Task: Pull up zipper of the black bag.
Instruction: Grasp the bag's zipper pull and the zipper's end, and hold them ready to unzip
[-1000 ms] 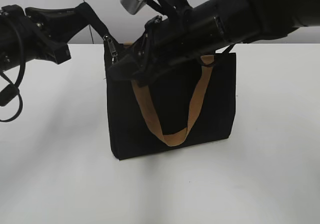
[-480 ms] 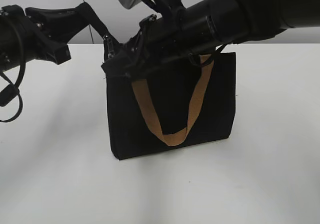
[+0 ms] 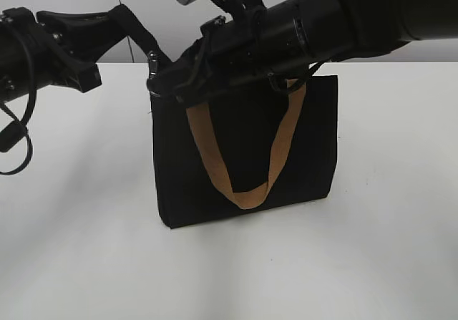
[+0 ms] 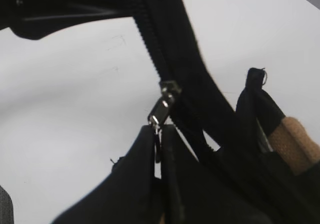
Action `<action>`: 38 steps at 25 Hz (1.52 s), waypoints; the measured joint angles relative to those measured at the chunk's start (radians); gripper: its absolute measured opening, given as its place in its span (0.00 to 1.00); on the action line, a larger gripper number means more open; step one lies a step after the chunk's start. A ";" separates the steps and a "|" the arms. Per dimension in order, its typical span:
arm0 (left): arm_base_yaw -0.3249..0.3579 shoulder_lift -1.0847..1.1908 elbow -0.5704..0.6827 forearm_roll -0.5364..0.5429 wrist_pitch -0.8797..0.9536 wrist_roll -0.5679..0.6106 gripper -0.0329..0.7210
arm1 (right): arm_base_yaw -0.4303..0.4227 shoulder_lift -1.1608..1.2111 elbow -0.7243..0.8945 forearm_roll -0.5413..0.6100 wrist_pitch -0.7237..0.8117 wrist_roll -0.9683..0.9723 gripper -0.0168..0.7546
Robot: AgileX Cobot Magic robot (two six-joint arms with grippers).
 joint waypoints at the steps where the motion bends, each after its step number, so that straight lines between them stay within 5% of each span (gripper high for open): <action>1: 0.000 0.000 0.000 0.000 0.001 0.000 0.07 | 0.000 0.000 0.000 0.001 -0.002 0.003 0.03; 11: 0.001 0.000 0.000 0.000 0.250 -0.002 0.07 | 0.000 -0.027 0.000 -0.018 -0.006 0.053 0.02; 24: 0.001 0.000 0.000 -0.007 0.470 -0.002 0.07 | -0.001 -0.070 0.000 -0.193 0.002 0.254 0.02; 38: 0.001 0.000 0.000 -0.012 0.570 -0.002 0.07 | -0.136 -0.070 0.000 -0.249 0.022 0.303 0.02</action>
